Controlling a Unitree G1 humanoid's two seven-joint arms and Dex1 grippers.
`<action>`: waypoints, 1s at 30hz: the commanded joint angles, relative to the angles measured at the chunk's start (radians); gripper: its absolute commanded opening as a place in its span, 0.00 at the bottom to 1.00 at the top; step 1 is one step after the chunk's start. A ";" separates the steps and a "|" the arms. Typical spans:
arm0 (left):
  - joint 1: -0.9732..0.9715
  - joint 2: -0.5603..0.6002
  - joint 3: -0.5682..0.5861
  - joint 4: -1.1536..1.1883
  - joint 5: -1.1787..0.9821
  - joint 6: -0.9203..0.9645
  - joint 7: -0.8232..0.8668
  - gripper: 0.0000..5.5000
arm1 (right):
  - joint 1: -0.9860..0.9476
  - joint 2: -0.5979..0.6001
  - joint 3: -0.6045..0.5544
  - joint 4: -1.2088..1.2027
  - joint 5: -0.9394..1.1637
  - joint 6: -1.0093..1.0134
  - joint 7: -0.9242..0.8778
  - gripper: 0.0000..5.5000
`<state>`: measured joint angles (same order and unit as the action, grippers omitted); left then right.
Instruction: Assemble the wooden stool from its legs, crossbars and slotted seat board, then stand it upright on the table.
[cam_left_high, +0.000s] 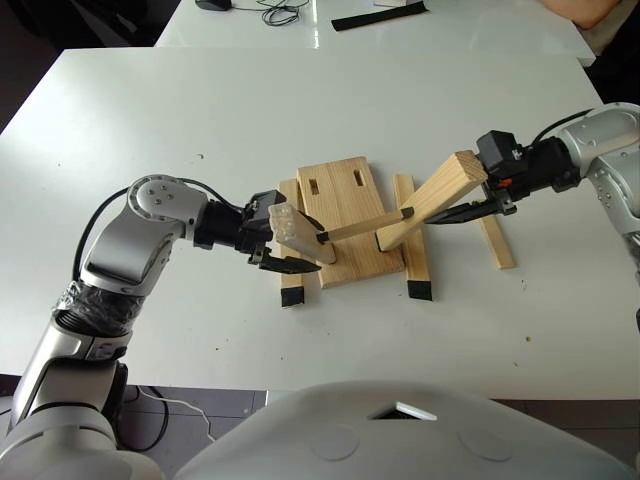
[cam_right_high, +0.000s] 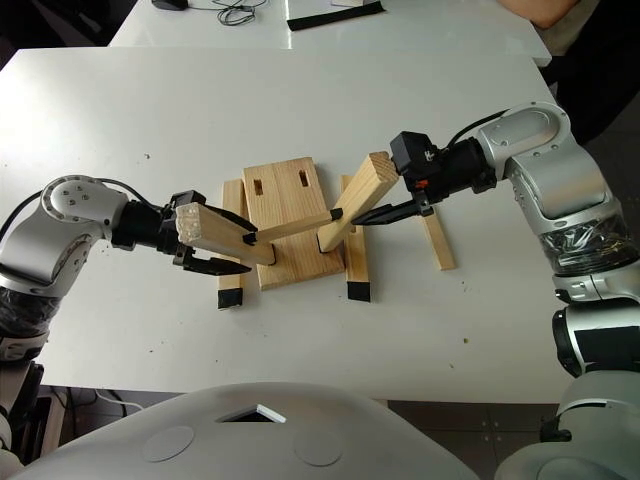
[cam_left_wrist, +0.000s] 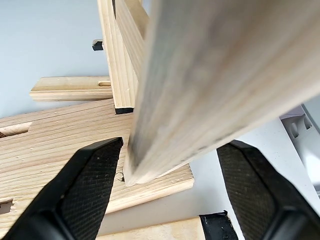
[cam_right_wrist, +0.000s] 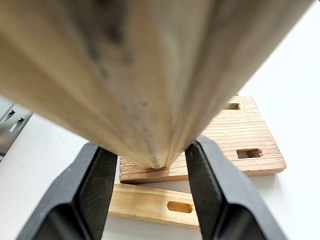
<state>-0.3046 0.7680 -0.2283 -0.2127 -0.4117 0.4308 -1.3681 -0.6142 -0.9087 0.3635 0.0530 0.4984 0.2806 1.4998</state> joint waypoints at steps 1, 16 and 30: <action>-0.103 -0.096 -0.037 -0.048 -0.037 0.050 0.040 0.62 | 0.067 0.033 0.163 -0.041 -0.251 0.021 -0.070 0.37; -0.172 -0.062 -0.003 0.102 0.014 -0.008 -0.051 0.62 | 0.182 -0.012 0.138 -0.083 -0.242 -0.012 -0.122 0.37; -0.212 0.103 0.045 0.255 0.020 -0.151 -0.244 0.62 | 0.203 -0.064 0.130 -0.133 -0.208 0.010 -0.107 0.37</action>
<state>-0.4686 0.8096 -0.2081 -0.0020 -0.3894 0.3290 -1.5806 -0.5167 -0.9412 0.3562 -0.0704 0.4878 0.2371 1.3776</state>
